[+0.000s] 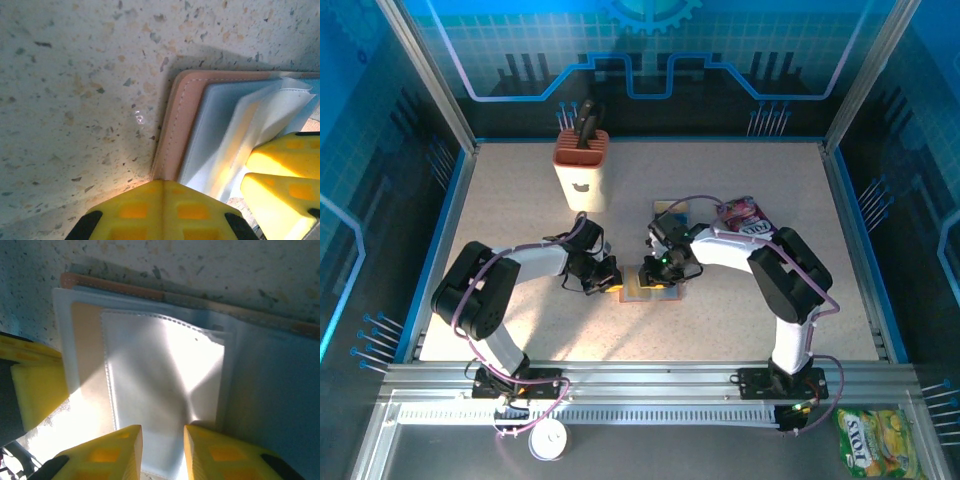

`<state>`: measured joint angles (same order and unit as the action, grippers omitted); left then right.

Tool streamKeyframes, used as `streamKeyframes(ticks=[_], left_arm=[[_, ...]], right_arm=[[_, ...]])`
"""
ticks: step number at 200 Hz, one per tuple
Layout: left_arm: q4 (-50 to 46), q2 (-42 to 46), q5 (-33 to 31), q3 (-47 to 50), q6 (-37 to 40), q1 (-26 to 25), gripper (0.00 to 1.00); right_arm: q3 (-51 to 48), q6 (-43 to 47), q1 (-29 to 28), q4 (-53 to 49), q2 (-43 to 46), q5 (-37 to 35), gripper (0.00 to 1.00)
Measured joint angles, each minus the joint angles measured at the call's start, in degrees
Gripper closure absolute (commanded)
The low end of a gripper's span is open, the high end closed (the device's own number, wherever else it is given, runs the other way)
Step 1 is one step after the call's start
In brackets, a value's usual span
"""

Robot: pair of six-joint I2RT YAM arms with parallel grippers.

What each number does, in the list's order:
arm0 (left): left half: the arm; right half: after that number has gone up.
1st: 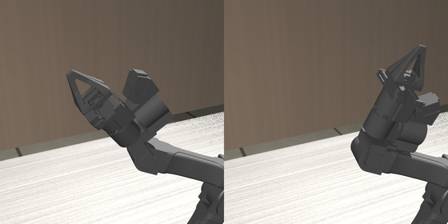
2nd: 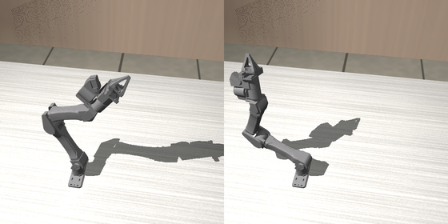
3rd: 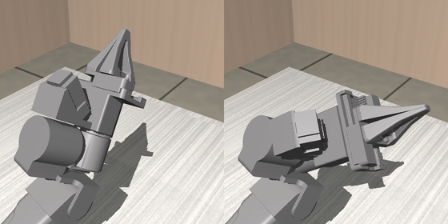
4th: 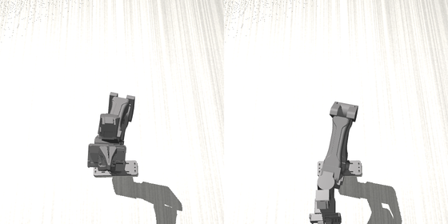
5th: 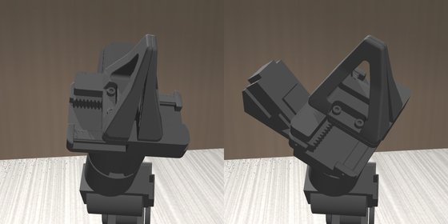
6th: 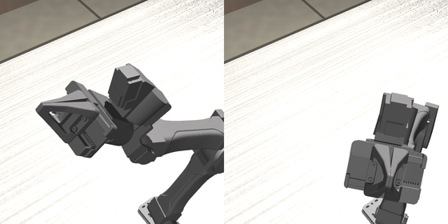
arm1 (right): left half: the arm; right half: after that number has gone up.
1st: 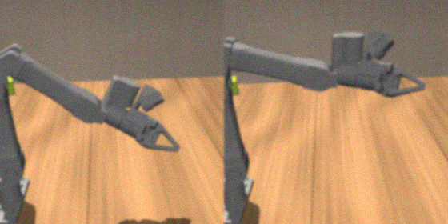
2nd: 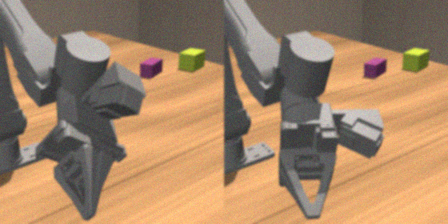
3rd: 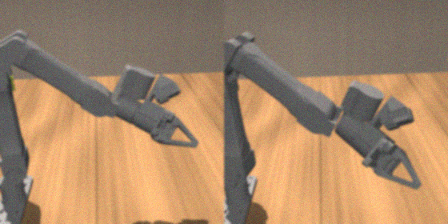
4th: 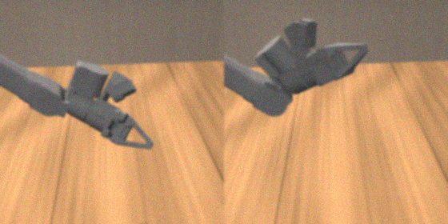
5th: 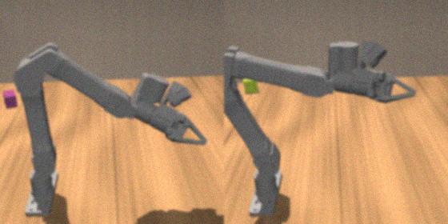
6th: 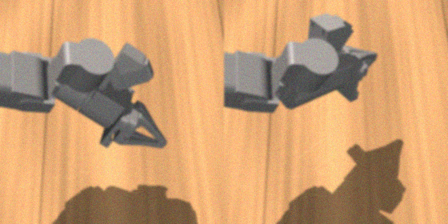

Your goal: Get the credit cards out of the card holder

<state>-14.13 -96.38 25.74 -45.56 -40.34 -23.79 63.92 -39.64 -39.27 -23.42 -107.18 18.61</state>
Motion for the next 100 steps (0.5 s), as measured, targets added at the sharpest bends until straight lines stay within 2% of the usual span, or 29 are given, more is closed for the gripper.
streamKeyframes(ticks=[55,100], left_arm=[[-1.29,0.33,-0.81,-0.52,-0.04,-0.02,0.96],[-4.31,3.89,-2.19,-1.33,-0.28,-0.04,0.93]], right_arm=[[-5.16,-1.01,2.73,7.50,1.03,6.05,0.71],[-7.19,-1.79,3.41,10.73,1.53,7.89,0.71]])
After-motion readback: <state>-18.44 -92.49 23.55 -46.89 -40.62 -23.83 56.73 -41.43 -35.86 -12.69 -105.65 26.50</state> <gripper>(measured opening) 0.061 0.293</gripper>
